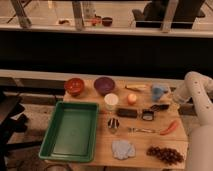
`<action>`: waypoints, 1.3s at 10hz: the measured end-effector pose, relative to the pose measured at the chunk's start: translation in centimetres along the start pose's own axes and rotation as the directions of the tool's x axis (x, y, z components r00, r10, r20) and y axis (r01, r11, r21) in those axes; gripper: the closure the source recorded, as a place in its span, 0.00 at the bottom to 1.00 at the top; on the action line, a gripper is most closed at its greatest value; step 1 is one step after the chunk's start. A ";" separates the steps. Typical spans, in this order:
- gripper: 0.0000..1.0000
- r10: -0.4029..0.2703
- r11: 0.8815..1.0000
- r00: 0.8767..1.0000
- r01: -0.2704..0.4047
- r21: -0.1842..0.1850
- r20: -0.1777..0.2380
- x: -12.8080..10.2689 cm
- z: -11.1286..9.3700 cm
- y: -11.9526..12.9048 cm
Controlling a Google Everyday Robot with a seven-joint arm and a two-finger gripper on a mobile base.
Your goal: Place brush in paper cup
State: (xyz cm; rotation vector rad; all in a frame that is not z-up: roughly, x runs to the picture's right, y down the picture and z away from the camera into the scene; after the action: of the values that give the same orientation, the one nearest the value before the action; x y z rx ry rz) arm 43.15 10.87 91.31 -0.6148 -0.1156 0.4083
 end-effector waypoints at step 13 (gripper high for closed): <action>0.31 0.009 1.000 1.000 -0.009 -0.014 0.003 0.5 1.8 -1.1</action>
State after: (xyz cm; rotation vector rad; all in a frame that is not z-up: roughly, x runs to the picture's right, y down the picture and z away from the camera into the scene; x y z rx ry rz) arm 43.61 11.19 93.40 -0.6290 -0.1193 0.4176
